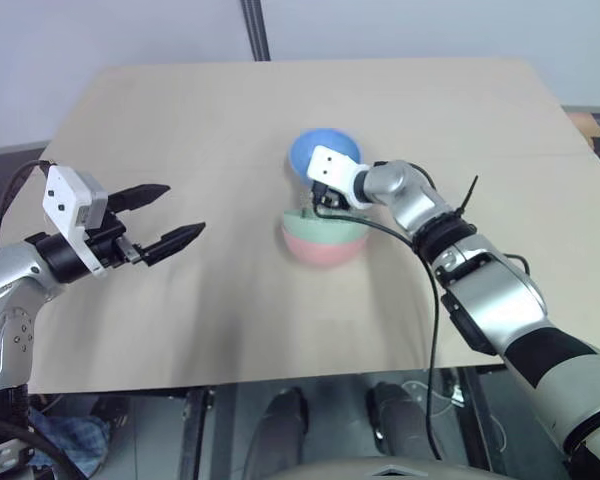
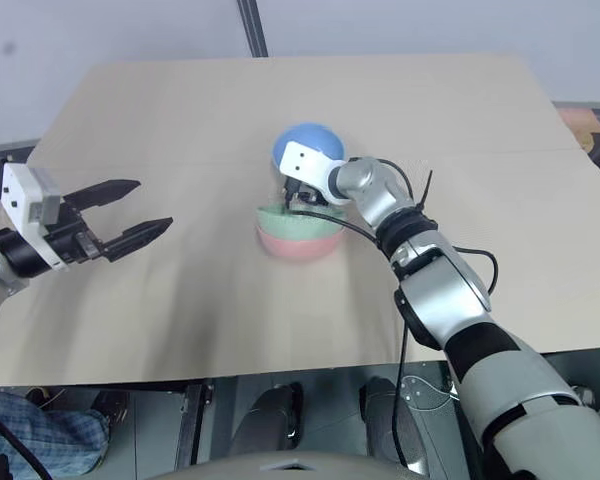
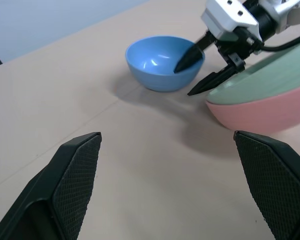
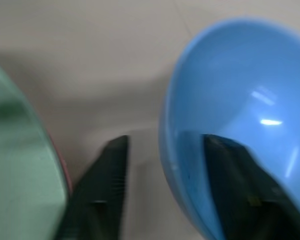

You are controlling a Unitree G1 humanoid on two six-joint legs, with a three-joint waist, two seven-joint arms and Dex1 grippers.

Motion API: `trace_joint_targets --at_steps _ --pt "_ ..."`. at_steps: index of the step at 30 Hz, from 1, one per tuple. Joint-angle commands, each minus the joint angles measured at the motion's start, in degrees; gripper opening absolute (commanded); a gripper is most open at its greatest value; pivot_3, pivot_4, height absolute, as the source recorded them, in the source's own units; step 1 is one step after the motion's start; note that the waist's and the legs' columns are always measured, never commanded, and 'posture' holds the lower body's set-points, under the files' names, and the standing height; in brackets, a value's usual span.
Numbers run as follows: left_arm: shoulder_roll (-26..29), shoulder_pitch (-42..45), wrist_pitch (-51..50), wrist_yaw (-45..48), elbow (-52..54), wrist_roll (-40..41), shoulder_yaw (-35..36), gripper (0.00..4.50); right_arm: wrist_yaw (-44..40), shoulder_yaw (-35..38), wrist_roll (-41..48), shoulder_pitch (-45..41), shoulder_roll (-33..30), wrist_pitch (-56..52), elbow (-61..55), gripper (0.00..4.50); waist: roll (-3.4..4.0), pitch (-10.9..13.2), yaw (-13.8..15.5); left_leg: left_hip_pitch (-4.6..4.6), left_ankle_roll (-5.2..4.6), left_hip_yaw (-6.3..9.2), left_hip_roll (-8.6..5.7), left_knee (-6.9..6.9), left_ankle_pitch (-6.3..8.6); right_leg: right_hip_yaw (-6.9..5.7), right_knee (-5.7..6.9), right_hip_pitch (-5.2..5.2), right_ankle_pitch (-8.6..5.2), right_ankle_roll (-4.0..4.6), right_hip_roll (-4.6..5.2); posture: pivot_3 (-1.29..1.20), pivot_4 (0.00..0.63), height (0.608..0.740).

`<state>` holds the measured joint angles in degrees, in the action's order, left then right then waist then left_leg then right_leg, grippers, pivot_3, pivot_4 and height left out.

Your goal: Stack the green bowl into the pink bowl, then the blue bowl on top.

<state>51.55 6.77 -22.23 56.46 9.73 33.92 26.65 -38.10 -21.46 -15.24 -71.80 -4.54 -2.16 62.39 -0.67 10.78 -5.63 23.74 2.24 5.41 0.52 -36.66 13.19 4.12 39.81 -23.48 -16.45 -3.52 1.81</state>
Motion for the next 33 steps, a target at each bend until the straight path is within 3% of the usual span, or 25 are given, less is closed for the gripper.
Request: trace_joint_targets --at_steps 1,2,3,12,18,24,33 --pt "0.6 0.7 0.1 -0.2 2.3 0.8 1.1 4.5 0.5 1.2 0.0 -2.5 0.5 1.5 -0.4 0.62 0.0 0.0 -0.1 0.0 0.0 0.0 0.0 0.0 0.0 0.01 0.0 0.0 0.0 0.0 -0.01 0.0 0.15 0.74" --pt "0.7 0.7 0.0 -0.2 2.4 0.8 1.1 4.5 0.5 1.2 0.0 -2.4 0.6 1.5 -0.4 0.12 0.0 0.0 -0.1 0.0 0.0 0.0 0.01 0.0 0.0 0.01 0.01 0.0 0.0 0.0 -0.01 0.0 0.15 0.74" --pt "0.7 0.7 0.0 -0.1 2.4 0.8 1.2 4.5 0.4 1.3 0.0 -2.4 0.6 1.6 -0.4 0.05 0.0 0.0 -0.1 0.0 0.0 0.0 0.01 0.0 0.0 0.01 0.02 0.0 0.0 0.0 -0.01 0.0 0.15 0.74" --pt "0.6 1.5 -0.2 0.4 2.4 1.0 0.5 4.5 -0.4 1.3 -0.3 -2.2 -1.7 5.8 -6.7 0.05 0.02 0.0 0.0 0.03 0.0 0.01 0.0 -0.01 0.0 0.01 0.02 -0.02 0.0 0.0 0.0 0.0 0.15 0.74" --pt "0.4 1.6 0.2 2.0 2.6 1.0 -0.2 4.5 -7.2 1.9 1.6 2.6 -6.9 1.3 -28.3 0.05 0.01 0.0 0.1 0.07 0.0 0.0 0.01 -0.02 0.0 0.01 0.03 -0.08 0.0 0.0 0.0 0.0 0.15 0.74" --pt "0.3 3.4 1.2 5.1 1.3 0.7 -2.6 4.5 -15.9 1.0 4.9 11.8 -11.8 -11.3 -55.7 0.05 -0.01 0.0 0.4 0.08 -0.01 0.02 0.0 -0.08 0.01 -0.02 0.06 -0.06 0.0 0.0 0.01 0.0 0.15 0.74" --pt "1.7 15.5 3.7 11.3 -9.2 -2.4 -10.0 4.5 -21.2 -3.2 6.1 20.7 -16.2 -26.9 -81.2 0.05 -0.02 0.0 0.7 0.09 -0.02 0.1 0.0 -0.31 0.01 -0.1 0.14 0.03 0.0 0.0 -0.03 0.0 0.15 0.74"
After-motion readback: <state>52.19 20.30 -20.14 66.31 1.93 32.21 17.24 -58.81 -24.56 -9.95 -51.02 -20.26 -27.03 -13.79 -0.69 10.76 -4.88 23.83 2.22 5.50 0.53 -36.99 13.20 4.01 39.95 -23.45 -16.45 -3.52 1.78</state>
